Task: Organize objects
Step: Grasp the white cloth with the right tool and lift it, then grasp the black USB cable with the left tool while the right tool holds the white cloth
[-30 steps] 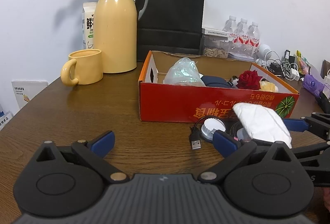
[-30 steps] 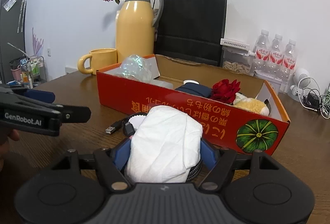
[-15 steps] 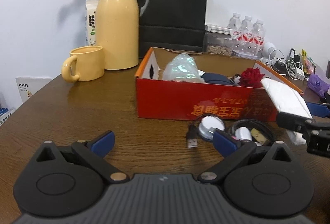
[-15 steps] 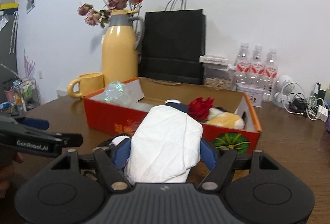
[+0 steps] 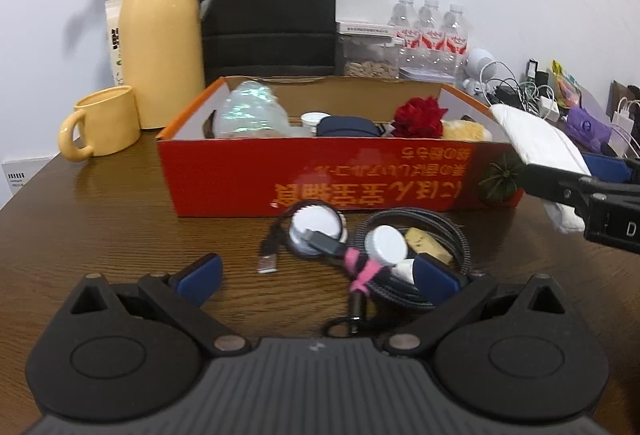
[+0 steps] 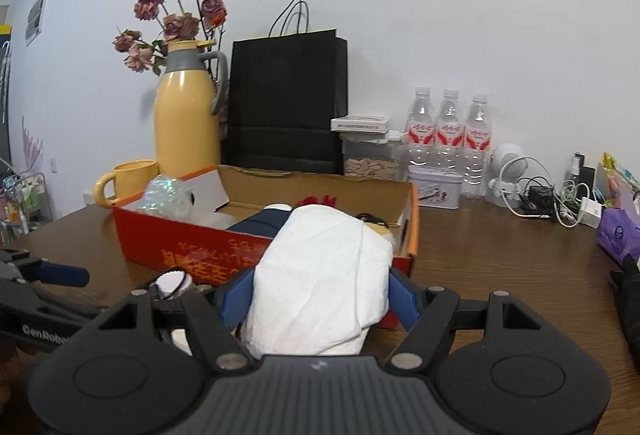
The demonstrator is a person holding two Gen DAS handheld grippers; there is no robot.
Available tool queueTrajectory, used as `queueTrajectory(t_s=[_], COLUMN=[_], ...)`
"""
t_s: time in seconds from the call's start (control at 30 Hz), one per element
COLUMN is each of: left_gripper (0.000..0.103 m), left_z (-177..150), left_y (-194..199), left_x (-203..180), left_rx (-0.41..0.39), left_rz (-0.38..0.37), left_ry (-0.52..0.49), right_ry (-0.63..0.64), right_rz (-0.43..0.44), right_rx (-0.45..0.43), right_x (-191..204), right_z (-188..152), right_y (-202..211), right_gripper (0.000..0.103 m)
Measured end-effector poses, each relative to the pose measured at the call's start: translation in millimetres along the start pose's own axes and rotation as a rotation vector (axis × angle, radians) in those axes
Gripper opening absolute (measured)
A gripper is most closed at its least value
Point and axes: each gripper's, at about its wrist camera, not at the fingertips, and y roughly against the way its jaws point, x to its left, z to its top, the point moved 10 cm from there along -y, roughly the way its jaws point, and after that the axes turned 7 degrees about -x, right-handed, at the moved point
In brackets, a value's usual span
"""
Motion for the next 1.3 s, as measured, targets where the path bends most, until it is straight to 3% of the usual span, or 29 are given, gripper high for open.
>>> queueTrajectory(t_s=[0.47, 0.67, 0.83, 0.93, 0.97, 1.0, 1.3], left_gripper=[0.102, 0.08, 0.059, 0.036, 0.021, 0.015, 0.013], left_z=[21, 17, 7, 6, 6, 5, 8], left_y=[-31, -33, -38, -37, -37, -35, -28], left_x=[44, 65, 58, 53, 51, 48, 45], left_rx=[0.02, 0.044, 0.081, 0.079, 0.078, 0.077, 0.031], left_rz=[0.147, 0.191, 0.171, 0.164, 0.155, 0.141, 0.125], left_ry=[0.1, 0.122, 0.085, 0.061, 0.056, 0.05, 0.061], right_ry=[0.005, 0.009, 0.01, 0.011, 0.012, 0.013, 0.015], right_rz=[0.002, 0.006, 0.005, 0.005, 0.005, 0.006, 0.007], right_rx=[-0.007, -0.002, 0.002, 0.005, 0.006, 0.008, 0.009], right_x=[-6, -5, -5, -5, -4, -4, -3], right_z=[-1, -2, -2, -2, -3, -3, -4], right_y=[4, 3, 2, 2, 2, 2, 2], right_gripper=[0.071, 0.071, 0.071, 0.071, 0.071, 0.071, 0.071])
